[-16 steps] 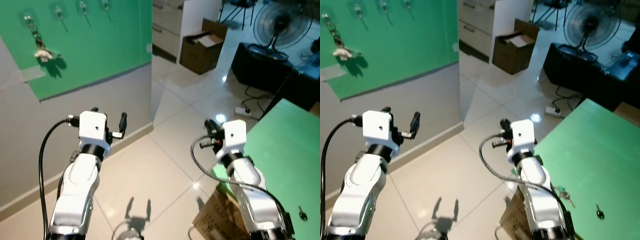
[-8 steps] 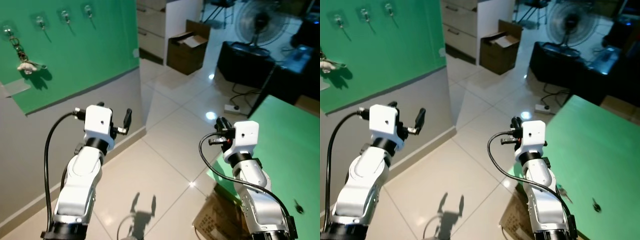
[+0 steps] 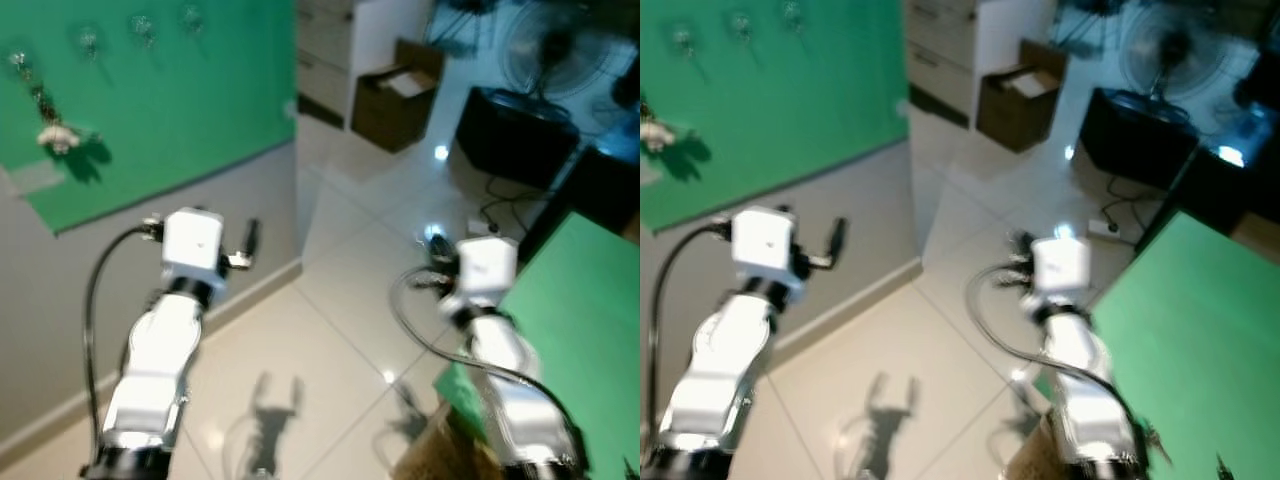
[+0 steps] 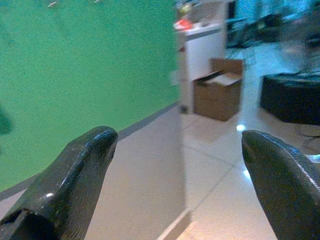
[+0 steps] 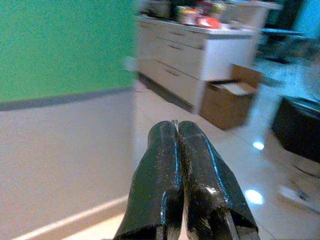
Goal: Hang keys on a hook
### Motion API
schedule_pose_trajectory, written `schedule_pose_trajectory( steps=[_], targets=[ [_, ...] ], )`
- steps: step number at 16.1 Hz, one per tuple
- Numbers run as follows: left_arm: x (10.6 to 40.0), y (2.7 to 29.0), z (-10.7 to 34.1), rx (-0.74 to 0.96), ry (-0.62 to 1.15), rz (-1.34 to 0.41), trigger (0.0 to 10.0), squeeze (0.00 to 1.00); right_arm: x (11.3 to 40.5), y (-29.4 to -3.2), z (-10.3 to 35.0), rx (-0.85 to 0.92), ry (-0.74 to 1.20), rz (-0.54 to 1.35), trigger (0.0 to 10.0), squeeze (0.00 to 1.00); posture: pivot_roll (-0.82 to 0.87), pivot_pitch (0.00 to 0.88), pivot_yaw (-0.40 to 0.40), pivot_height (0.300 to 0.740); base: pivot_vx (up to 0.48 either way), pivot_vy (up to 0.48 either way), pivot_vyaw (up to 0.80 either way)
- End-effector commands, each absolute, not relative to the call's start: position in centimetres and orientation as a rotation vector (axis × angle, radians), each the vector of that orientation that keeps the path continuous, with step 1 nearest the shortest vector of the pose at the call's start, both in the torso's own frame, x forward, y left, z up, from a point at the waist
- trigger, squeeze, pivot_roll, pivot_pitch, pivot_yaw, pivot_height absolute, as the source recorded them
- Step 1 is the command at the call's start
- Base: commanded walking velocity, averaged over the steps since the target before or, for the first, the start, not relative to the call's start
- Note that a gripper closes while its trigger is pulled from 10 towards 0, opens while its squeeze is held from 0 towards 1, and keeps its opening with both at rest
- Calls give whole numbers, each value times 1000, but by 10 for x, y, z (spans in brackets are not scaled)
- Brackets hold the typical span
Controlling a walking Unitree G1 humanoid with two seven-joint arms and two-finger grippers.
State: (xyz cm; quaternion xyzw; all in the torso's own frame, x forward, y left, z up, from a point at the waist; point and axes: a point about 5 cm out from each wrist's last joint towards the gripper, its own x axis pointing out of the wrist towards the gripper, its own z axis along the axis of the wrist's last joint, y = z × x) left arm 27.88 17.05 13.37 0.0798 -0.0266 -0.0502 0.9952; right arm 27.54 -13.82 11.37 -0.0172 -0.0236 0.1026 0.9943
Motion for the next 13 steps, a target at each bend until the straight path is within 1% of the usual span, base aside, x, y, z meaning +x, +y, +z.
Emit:
schedule_pose_trajectory(
  steps=[1, 7, 11, 13],
  targets=[
    [281, 165, 140, 165, -82, -118, 10000, 0, 277, -144, 114, -51, -45, 185, 10000, 0, 0, 9, 14, 740, 390, 0, 800],
    [282, 174, 143, 168, -82, -105, 10000, 0, 279, -137, 113, -52, -41, 213, 10000, 0, 6, 0, 17, 740, 391, 0, 800],
    [282, 172, 144, 174, -83, -115, 10000, 0, 277, -139, 112, -55, -48, 209, 10000, 0, 2, 0, 32, 740, 391, 0, 800],
    [282, 170, 143, 173, -81, -124, 10000, 0, 276, -142, 111, -34, -53, 178, 10000, 0, -4, 0, 42, 740, 390, 0, 0]
  ],
)
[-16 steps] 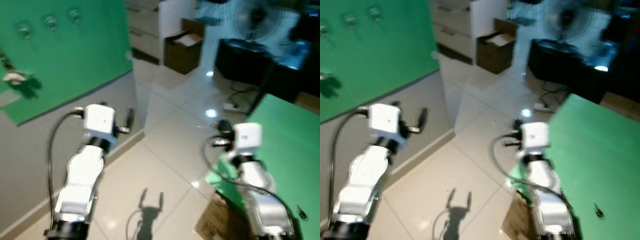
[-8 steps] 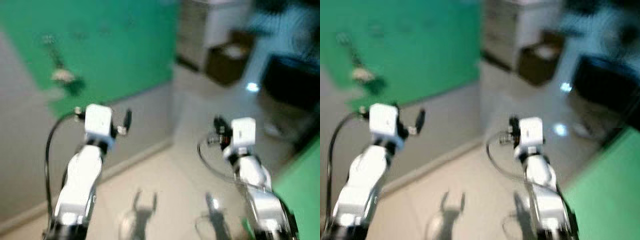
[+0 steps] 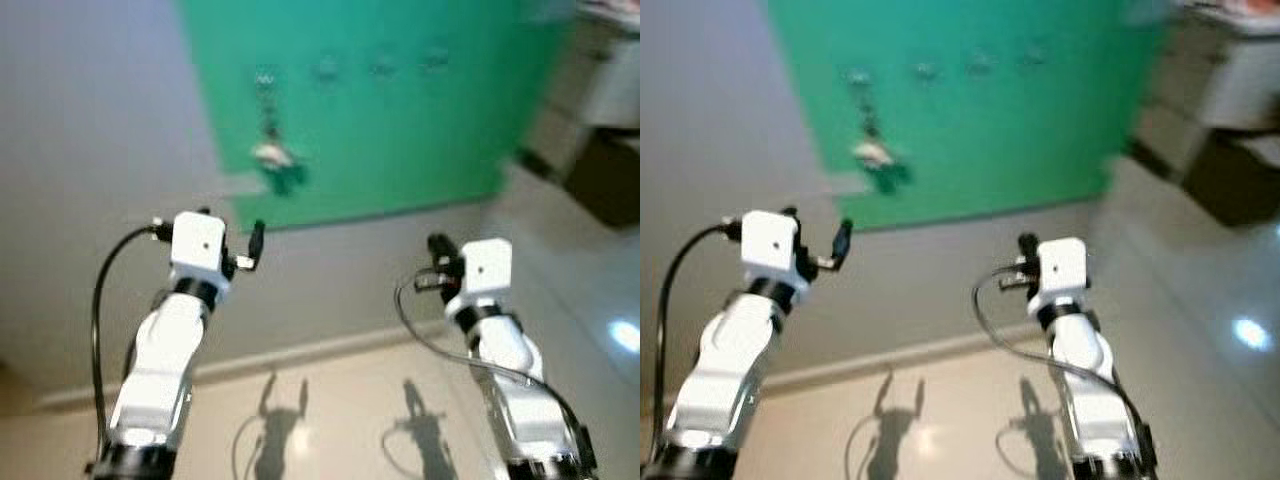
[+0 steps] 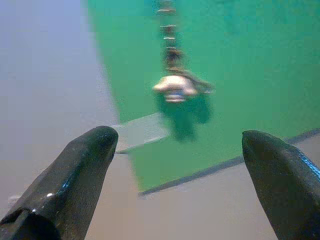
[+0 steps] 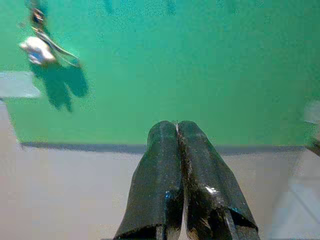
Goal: Hang keys on a hook
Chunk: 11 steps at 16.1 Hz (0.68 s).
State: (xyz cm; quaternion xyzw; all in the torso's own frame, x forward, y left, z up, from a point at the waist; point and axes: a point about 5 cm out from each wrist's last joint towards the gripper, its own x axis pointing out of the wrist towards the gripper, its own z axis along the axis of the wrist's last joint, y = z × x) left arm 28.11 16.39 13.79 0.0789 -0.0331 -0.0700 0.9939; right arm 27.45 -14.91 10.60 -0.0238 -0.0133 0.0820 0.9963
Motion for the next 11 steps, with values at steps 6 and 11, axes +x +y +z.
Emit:
schedule_pose_trajectory(
  steps=[6, 11],
  targets=[
    [277, 163, 138, 144, -64, -133, 10000, 0, 259, -148, 103, -14, -36, 174, 10000, 0, -6, 0, 58, 740, 106, 0, 0],
    [275, 161, 133, 164, -60, -134, 10000, 0, 259, -145, 104, -22, -39, 181, 10000, 0, -6, 0, 59, 740, 0, -140, 299]
  ],
)
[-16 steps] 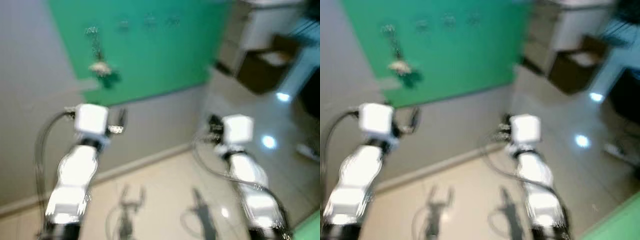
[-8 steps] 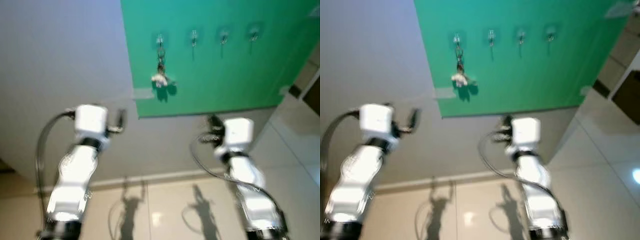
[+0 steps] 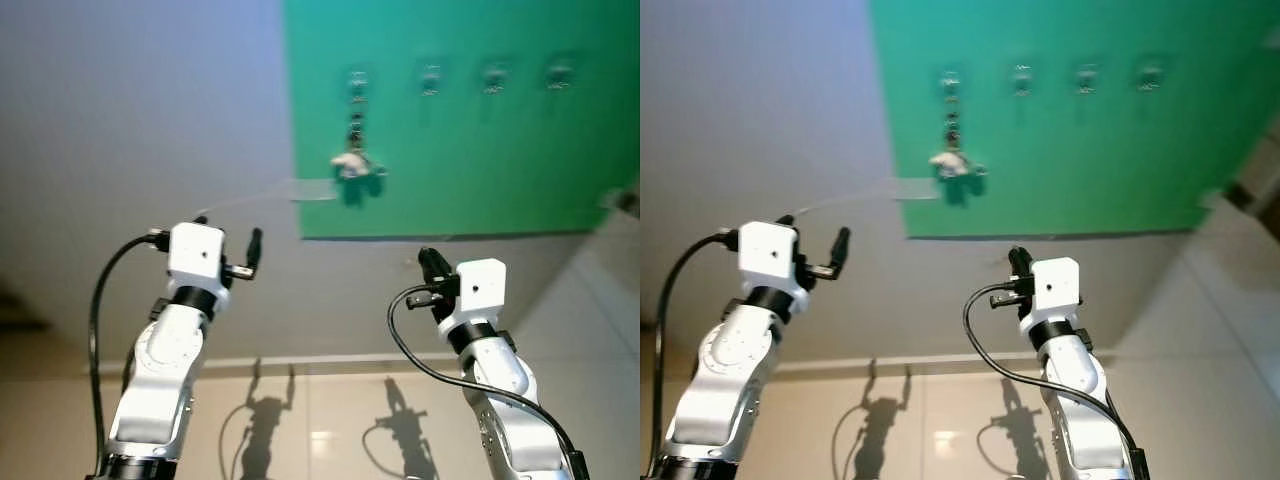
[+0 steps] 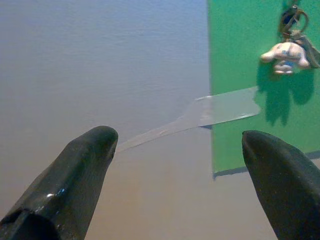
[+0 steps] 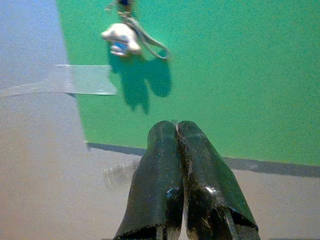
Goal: Hang keys on a hook
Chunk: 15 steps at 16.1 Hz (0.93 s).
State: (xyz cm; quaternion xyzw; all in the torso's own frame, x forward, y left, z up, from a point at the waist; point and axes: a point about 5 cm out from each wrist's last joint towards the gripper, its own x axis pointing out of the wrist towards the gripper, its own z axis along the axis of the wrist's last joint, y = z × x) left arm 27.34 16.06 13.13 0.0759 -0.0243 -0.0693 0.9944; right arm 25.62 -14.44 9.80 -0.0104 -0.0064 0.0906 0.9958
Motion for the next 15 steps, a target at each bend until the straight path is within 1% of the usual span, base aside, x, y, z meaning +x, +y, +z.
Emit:
schedule_pose_trajectory(
  steps=[1, 4, 9, 12, 15],
  targets=[
    [276, 161, 133, 166, -60, -134, 10000, 0, 260, -145, 104, -22, -39, 185, 10000, 0, -6, 0, 59, 740, 0, -401, 800],
    [280, 160, 135, 172, -61, -136, 10000, 0, 264, -144, 106, -37, -42, 189, 10000, 0, -8, 0, 55, 740, 0, -407, 694],
    [287, 162, 138, 178, -72, -120, 10000, 0, 272, -146, 111, -18, -50, 173, 10000, 0, -14, 0, 51, 740, 0, -406, 0],
    [289, 162, 138, 179, -73, -122, 10000, 0, 271, -145, 112, -22, -52, 188, 10000, 0, -25, 0, 53, 740, 0, -404, 0],
    [286, 159, 133, 157, -43, -138, 10000, 0, 267, -148, 117, 18, -62, 182, 10000, 0, -29, 0, 54, 740, 0, 0, 0]
  ],
)
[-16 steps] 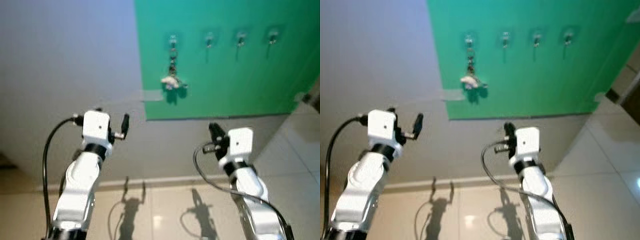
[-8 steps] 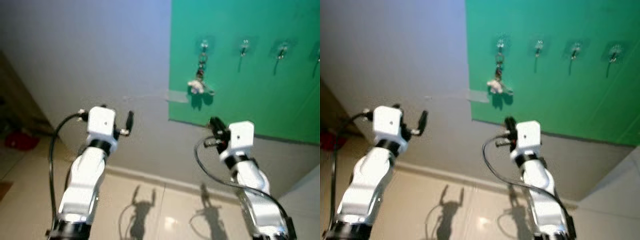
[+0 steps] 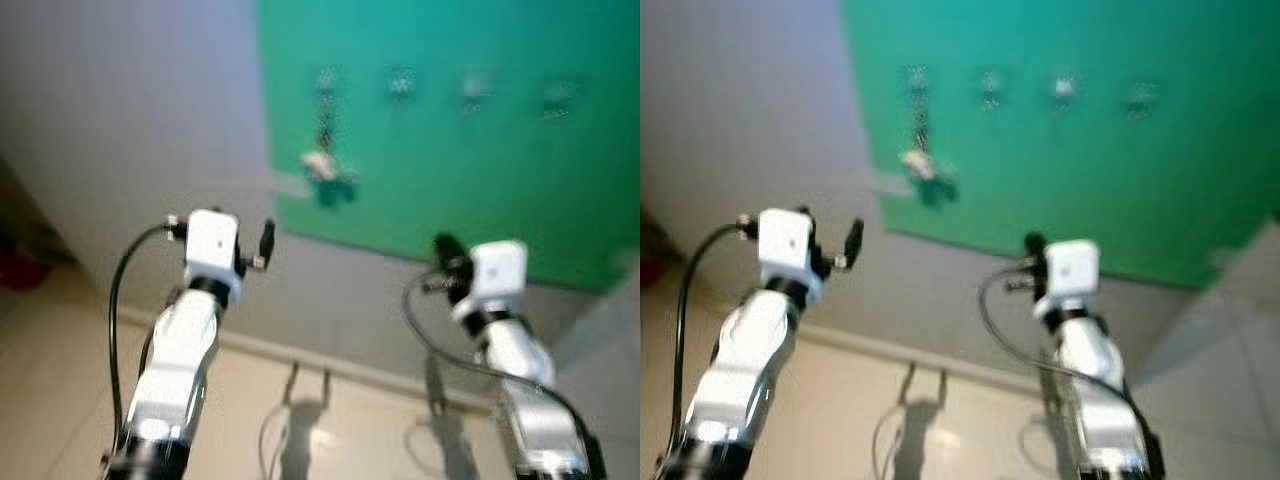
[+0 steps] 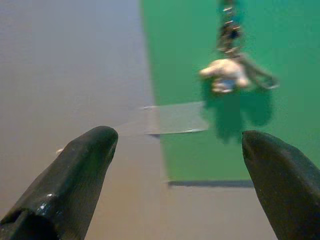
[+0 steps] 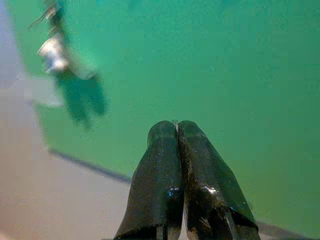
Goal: Hang keys on a hook
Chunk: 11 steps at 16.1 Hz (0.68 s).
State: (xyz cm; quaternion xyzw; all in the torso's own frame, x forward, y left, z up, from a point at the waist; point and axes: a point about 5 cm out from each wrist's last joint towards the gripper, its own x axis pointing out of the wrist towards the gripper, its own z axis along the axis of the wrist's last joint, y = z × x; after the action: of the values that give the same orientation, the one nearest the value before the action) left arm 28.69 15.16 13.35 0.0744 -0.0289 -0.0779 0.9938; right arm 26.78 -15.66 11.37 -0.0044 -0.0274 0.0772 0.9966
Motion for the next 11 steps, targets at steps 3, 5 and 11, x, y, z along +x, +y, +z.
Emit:
schedule_pose_trajectory(
  steps=[3, 5, 11],
  targets=[
    [288, 150, 136, 184, -46, -256, 10000, 0, 276, -138, 126, 54, -83, 233, 10000, 0, -25, 0, 54, 740, 0, 0, 0],
    [289, 150, 140, 192, -61, -271, 10000, 0, 279, -130, 138, 73, -121, 292, 10000, 0, -23, 0, 58, 740, 0, 0, 0],
    [290, 149, 148, 180, -92, -310, 10000, 0, 303, -102, 178, 144, -223, 392, 10000, 0, -16, 0, 53, 740, 0, 0, 0]
  ],
)
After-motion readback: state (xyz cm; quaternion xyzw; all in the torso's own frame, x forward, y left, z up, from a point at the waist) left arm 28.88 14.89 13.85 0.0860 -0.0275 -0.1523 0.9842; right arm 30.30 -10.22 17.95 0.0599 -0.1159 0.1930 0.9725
